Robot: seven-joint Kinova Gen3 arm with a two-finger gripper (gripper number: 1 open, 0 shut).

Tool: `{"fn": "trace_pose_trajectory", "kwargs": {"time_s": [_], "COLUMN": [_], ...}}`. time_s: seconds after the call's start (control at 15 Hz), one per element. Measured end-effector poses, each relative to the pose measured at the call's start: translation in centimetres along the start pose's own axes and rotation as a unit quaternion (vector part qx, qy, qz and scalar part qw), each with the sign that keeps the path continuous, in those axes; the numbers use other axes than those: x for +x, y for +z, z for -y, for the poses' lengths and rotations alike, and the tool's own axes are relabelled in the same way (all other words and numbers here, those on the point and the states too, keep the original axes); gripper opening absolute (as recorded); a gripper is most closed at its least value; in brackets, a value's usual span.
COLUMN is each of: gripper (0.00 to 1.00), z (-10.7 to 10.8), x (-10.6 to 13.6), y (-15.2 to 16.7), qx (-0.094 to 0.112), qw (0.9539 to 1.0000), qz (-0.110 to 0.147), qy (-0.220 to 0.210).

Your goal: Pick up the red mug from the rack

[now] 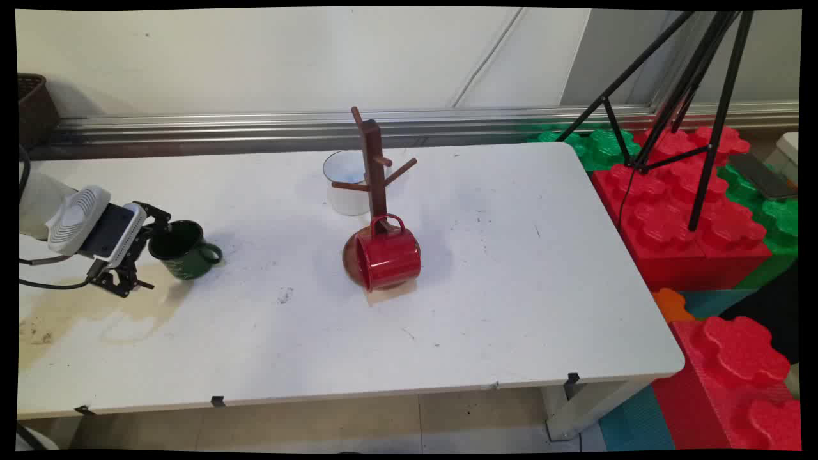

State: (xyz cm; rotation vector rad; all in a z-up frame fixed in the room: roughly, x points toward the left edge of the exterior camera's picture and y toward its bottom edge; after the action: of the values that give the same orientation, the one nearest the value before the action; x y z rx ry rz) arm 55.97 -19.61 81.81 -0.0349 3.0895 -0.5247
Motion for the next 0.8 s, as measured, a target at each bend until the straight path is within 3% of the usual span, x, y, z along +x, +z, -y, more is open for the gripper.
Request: {"fn": "trace_pose_trajectory", "kwargs": {"time_s": [0.33,0.8], "gripper": [1.00,1.00], "z": [0.1,0.3], "x": [0.3,1.1], "y": [-0.6,-3.2], "qx": [-0.002,-0.008], "qw": [0.9998,0.9969], "qz": [-0.013,-0.054], "qy": [-0.017,-0.057]}}
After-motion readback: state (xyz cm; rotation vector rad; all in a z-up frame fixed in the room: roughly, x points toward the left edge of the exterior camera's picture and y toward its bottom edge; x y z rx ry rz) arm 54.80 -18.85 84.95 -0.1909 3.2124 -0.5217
